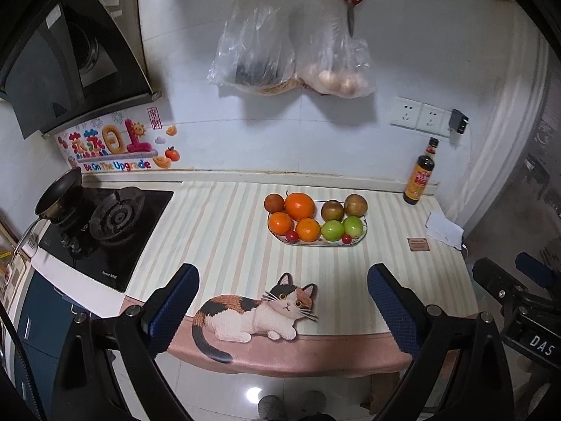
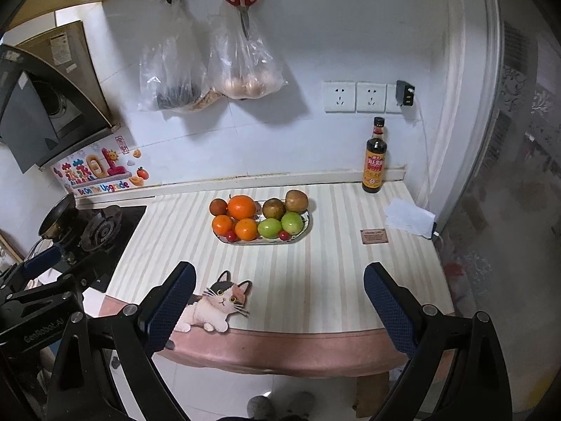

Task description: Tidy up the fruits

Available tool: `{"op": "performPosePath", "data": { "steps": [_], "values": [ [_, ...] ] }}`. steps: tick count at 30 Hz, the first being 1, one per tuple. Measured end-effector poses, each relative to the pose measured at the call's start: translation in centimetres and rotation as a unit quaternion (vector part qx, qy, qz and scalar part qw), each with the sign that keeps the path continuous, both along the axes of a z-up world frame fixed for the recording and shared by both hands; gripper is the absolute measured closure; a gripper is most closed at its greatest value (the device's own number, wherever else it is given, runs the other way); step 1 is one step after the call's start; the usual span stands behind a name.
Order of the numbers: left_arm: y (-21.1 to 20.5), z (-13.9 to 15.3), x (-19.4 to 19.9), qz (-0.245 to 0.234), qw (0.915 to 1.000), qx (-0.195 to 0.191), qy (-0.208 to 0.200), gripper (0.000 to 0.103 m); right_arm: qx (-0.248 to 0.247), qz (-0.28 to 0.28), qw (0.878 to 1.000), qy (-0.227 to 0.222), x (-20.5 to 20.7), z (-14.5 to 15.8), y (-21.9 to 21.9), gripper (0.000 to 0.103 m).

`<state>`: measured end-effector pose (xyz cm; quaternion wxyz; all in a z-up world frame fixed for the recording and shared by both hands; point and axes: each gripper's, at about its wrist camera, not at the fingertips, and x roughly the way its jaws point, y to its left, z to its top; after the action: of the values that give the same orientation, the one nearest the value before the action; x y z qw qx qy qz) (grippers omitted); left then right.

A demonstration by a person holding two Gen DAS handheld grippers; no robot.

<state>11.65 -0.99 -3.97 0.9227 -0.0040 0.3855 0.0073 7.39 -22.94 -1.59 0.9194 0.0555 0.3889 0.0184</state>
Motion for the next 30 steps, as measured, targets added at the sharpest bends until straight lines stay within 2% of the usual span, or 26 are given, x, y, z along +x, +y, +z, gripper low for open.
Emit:
{"op": "performPosePath", "data": {
  "steps": [15, 20, 30],
  "values": [
    [1.1, -4.6, 9.8, 0.022, 0.9974, 0.025, 0.064, 0.001, -0.025, -0.007, 0.998, 0.053, 11.9, -5.2, 0.9, 0.004],
    [1.5, -6.0, 11.7, 0.026, 0.9959, 0.027, 0.083, 0.001, -0.030, -0.006, 0.997, 0.069, 14.5, -6.5, 1.2, 0.004],
    [2.0, -7.4, 13.7, 0.028, 0.9941, 0.023, 0.102, 0.001, -0.030, -0.002, 0.996, 0.089, 16.7, -8.2, 1.6, 0.004]
  ]
}}
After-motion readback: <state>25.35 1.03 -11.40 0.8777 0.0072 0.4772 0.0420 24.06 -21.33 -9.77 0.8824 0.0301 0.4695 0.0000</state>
